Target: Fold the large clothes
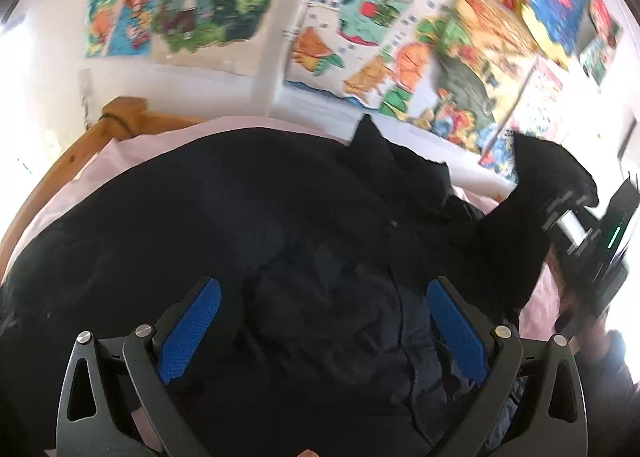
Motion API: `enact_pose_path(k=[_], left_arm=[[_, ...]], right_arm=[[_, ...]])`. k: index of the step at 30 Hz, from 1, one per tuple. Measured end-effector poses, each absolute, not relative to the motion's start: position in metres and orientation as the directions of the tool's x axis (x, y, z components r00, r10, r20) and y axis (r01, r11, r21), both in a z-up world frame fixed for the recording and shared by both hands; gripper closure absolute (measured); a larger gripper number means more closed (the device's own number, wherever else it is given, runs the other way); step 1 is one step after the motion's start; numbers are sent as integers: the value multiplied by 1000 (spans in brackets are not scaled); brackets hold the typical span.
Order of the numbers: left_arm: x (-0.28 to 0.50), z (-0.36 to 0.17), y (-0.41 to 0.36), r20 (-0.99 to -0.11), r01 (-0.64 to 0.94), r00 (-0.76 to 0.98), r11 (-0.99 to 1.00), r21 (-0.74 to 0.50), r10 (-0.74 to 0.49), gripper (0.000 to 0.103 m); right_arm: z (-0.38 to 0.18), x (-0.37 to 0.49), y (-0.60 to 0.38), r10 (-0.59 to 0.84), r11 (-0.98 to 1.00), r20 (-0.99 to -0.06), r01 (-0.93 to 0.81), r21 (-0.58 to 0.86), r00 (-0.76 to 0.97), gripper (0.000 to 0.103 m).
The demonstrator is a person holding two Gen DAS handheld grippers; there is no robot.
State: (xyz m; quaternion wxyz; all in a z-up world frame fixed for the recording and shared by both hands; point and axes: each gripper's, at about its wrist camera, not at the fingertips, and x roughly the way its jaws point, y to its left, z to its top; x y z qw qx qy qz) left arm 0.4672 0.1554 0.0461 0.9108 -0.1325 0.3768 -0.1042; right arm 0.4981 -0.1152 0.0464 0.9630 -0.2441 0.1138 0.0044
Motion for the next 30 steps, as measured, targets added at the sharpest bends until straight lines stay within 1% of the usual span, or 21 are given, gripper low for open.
enact_pose_path(k=[1,2,5,8,9,11,12,14,15,16,18,20,22,23,25,27,29,30], left_arm=[[465,44,161,-657,81,695,940,-331,-291,1],[465,42,165,-655,79,695,937,-340,-296,1],[464,35,173,-650,96,692,932,-349,-314,1],[470,23,170,-653,142,668,923,-358,-357,1],[473,18,168,-655,155,660,920,-361,-368,1],[482,10,163,-651,189,633,900,-394,-418,1],[486,7,161,-644,205,625,889,-410,-441,1],[499,4,152,-639,243,603,873,-422,-477,1],[506,1,149,-647,240,599,876,-417,-472,1],[517,-4,146,-668,215,590,886,-410,-453,1],[531,-16,147,-708,148,573,902,-406,-413,2],[536,-25,151,-745,87,565,924,-373,-354,3],[529,-25,154,-753,78,583,944,-320,-304,3],[526,-25,156,-759,76,590,955,-287,-275,3],[522,-27,158,-773,68,593,970,-234,-228,3],[521,-33,160,-781,65,580,969,-240,-232,3],[523,-40,160,-795,48,569,973,-226,-213,10],[525,-42,157,-801,45,565,977,-209,-197,25]], right_arm=[[32,497,-86,2,830,-268,-151,-537,963,96],[9,492,-53,57,763,-338,-260,-592,939,96],[-42,479,-6,105,634,-473,-425,-646,875,96],[-89,467,13,92,547,-547,-501,-671,832,96],[-102,464,14,88,537,-556,-509,-672,827,96],[-114,464,8,96,542,-590,-539,-645,802,91],[-116,465,5,104,553,-611,-557,-620,785,85],[-118,460,2,119,574,-636,-575,-582,762,77],[-119,460,-2,126,587,-647,-582,-563,752,71],[-121,459,-5,131,595,-654,-587,-549,745,66],[-119,461,-10,133,608,-663,-589,-532,737,62],[-117,457,-20,133,625,-665,-583,-519,735,57],[-110,453,-31,138,651,-665,-574,-498,734,49],[-104,450,-42,144,675,-662,-562,-477,735,47],[-96,442,-58,149,719,-649,-532,-447,746,40],[-85,428,-75,165,771,-634,-500,-395,755,34],[-77,424,-96,178,830,-619,-454,-324,765,32],[-75,422,-100,178,843,-615,-441,-307,768,32]])
